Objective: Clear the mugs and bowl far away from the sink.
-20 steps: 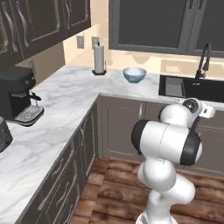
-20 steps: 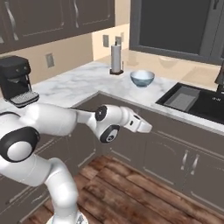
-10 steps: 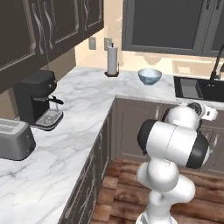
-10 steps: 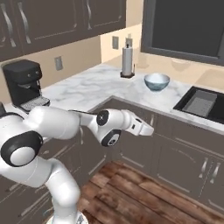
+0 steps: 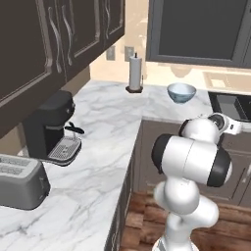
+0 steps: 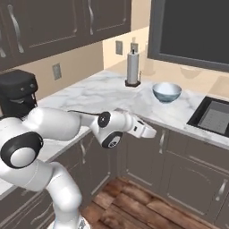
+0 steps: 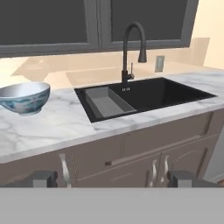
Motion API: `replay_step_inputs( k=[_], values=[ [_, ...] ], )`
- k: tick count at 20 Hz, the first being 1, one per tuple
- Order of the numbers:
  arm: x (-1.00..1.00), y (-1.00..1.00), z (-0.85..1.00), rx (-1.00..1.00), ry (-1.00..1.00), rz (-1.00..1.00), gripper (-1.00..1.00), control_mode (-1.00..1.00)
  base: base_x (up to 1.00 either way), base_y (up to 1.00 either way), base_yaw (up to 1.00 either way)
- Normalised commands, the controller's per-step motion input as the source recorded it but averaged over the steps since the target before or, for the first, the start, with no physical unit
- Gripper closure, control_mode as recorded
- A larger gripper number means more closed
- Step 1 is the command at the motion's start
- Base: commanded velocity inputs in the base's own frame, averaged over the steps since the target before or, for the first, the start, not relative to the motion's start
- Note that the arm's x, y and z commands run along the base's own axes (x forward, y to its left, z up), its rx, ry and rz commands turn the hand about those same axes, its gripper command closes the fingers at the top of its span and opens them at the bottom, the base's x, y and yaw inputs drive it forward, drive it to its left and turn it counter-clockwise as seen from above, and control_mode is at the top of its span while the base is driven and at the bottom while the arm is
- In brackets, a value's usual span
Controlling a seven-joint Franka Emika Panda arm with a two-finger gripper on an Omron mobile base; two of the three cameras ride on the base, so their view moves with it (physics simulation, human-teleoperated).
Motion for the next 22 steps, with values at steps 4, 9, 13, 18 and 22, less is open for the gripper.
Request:
replay_step_inputs(
  k=[4, 9, 13, 18, 22],
  values=[
    [0.0, 0.0, 0.0, 0.0, 0.0, 0.0, -1.0, 1.0, 0.71, 0.0, -0.01],
    [0.0, 0.0, 0.0, 0.0, 0.0, 0.0, -1.0, 1.0, 0.49, -0.19, 0.0],
    [0.0, 0.0, 0.0, 0.0, 0.0, 0.0, -1.0, 1.0, 0.45, -0.37, 0.0],
    [0.0, 0.0, 0.0, 0.0, 0.0, 0.0, -1.0, 1.0, 0.51, -0.23, 0.0],
    [0.0, 0.0, 0.0, 0.0, 0.0, 0.0, -1.0, 1.0, 0.51, -0.23, 0.0]
  ],
)
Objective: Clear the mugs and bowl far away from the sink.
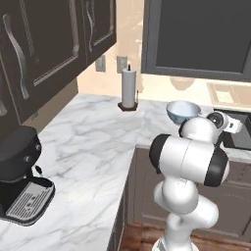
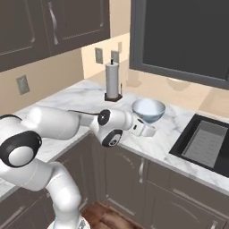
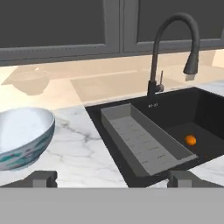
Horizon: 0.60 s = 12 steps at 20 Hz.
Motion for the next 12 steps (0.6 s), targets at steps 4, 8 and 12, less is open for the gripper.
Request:
replay_step_inputs(
  k=[4, 8, 12],
  values=[
    [0.0, 0.0, 0.0, 0.0, 0.0, 0.0, -1.0, 1.0, 0.59, -0.17, 0.0],
    [0.0, 0.0, 0.0, 0.0, 0.0, 0.0, -1.0, 1.0, 0.69, -0.1, 0.0],
    [0.0, 0.0, 0.0, 0.0, 0.0, 0.0, -1.0, 1.0, 0.71, -0.08, 0.03]
  ],
)
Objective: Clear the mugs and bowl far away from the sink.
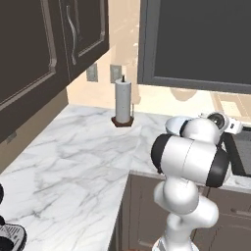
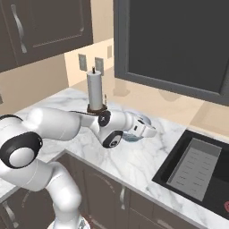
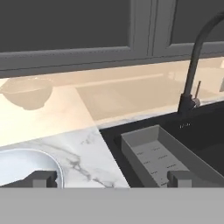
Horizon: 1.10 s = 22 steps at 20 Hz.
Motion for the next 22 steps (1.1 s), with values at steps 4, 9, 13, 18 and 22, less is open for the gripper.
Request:
replay_step_inputs(
  k=[4, 9, 13, 18, 22],
  values=[
    [0.32, 0.0, 0.06, 0.0, 0.18, 0.0, -1.0, -1.0, 0.26, -0.03, 0.01],
    [0.24, -0.02, 0.28, 0.0, 0.33, 0.18, -1.0, -1.0, 0.0, 0.0, 0.0],
    [-0.01, -0.04, 0.21, 0.0, 0.24, 0.35, -1.0, -1.0, 0.0, 0.0, 0.0],
    [-0.01, -0.01, 0.02, 0.02, 0.12, 0.13, -1.0, -1.0, 0.0, 0.0, 0.0],
    [0.0, 0.0, -0.2, 0.06, 0.15, 0.05, -1.0, -1.0, 0.0, 0.0, 0.0]
  ],
)
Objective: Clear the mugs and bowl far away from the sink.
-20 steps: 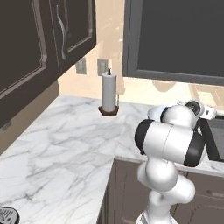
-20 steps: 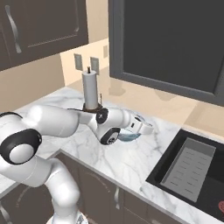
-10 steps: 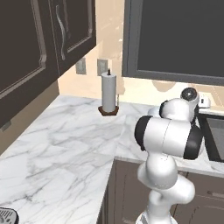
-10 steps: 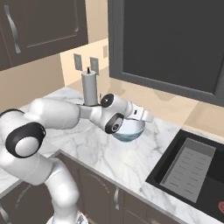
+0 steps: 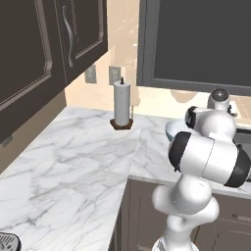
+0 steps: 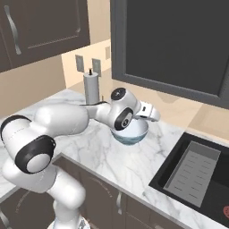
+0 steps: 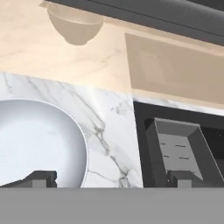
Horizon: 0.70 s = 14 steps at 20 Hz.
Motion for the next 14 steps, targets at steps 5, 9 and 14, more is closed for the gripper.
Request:
replay_step_inputs(
  k=[5, 9, 14],
  values=[
    [-0.09, -0.05, -0.19, 0.05, 0.08, 0.05, -1.0, -1.0, 0.0, 0.0, 0.0],
    [-0.05, 0.03, -0.03, 0.03, 0.0, 0.0, -1.0, -1.0, 0.0, 0.0, 0.0],
    [-0.07, 0.11, -0.05, 0.01, 0.01, 0.0, -1.0, -1.0, 0.0, 0.0, 0.0]
  ],
)
